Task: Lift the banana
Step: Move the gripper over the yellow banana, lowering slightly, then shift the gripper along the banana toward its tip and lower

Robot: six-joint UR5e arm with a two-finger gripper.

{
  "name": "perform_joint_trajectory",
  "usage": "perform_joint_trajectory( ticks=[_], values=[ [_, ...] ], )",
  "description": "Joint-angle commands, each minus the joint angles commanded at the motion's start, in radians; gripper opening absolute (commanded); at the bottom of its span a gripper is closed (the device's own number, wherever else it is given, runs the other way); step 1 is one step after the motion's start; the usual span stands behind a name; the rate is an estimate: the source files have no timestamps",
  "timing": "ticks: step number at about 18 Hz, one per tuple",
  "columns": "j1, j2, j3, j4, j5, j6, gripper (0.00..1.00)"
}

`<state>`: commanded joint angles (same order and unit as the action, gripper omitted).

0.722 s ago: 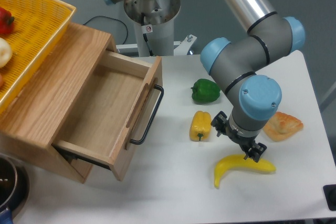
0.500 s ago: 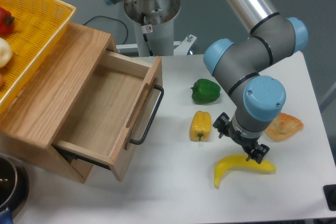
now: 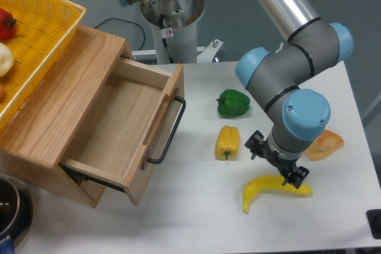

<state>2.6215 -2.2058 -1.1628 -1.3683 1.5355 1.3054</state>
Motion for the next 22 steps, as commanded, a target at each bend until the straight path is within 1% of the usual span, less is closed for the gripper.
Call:
perform_joint_trajectory(
  ticks=[2,7,9,11,13,17,18,19,20,22],
  values=[
    [0.002,-0.011,-0.003,0.011,0.001,-0.006,1.0],
    [-0.005,-0.014,-0.02,0.077,-0.003,-0.009,1.0],
    [-0.008,-0.023,-0.024,0.09,-0.003,-0.006,1.0],
    [0.003,-0.026,-0.041,0.129,-0.037,0.002,1.0],
    [0.008,-0.037,-0.043,0.133,-0.075,0.003,1.0],
    [-0.003,-0.055,-0.054,0.14,-0.043,0.014,1.0],
    [-0.011,-0.063,-0.058,0.146,-0.037,0.02,1.0],
    [-0.011,-0.066,-0.069,0.167,-0.035,0.024,1.0],
    [-0.011,-0.063,-0.086,0.185,-0.035,0.049,1.0],
    [-0.008,-0.058,-0.106,0.196,-0.029,0.145,1.0]
  ],
)
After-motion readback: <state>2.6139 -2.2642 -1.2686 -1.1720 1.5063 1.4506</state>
